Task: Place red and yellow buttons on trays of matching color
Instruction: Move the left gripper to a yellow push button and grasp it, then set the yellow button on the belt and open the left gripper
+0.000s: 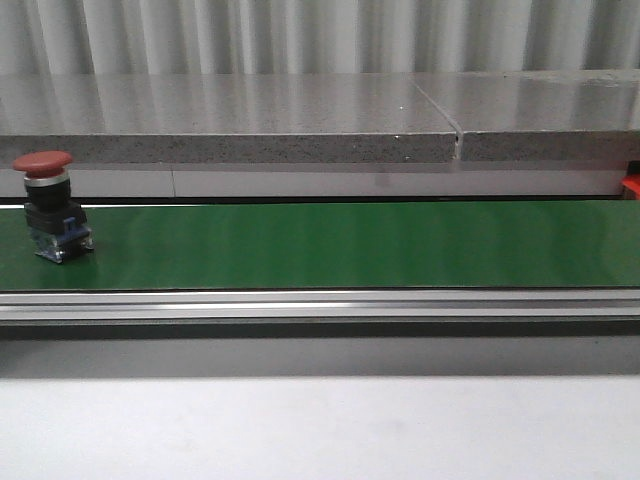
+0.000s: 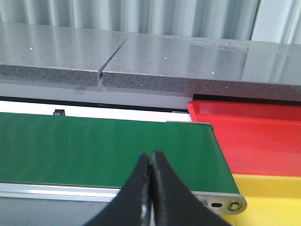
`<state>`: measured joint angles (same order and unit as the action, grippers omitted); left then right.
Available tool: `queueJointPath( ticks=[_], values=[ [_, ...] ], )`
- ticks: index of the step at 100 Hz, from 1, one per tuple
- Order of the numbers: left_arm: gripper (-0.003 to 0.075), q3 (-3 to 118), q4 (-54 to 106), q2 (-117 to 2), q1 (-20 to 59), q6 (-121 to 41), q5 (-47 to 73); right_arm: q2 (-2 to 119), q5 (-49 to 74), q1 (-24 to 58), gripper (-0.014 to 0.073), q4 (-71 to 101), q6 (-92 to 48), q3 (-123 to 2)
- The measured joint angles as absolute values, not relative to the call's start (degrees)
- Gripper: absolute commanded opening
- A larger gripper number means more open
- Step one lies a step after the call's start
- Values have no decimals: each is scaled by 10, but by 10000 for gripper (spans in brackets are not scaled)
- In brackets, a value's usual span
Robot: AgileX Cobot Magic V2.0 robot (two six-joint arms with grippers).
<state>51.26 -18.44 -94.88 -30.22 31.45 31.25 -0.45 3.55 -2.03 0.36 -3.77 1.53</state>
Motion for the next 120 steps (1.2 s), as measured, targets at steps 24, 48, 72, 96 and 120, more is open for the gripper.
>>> queueJointPath(
  ticks=[24, 48, 72, 96, 120],
  values=[
    [233, 513, -184, -950, -302, 318, 309, -4, 35, -20, -69, 4, -38, 15],
    [-20, 513, -184, -945, -302, 318, 331, -4, 35, -20, -69, 4, -38, 15],
    [-20, 513, -184, -877, -302, 318, 362, -4, 35, -20, -69, 4, -38, 15],
    [-20, 513, -184, -760, -266, 293, 376, -4, 35, -20, -69, 4, -38, 15],
    [-20, 539, -181, -719, -153, 224, 391, -4, 35, -20, -69, 4, -38, 15]
  ],
)
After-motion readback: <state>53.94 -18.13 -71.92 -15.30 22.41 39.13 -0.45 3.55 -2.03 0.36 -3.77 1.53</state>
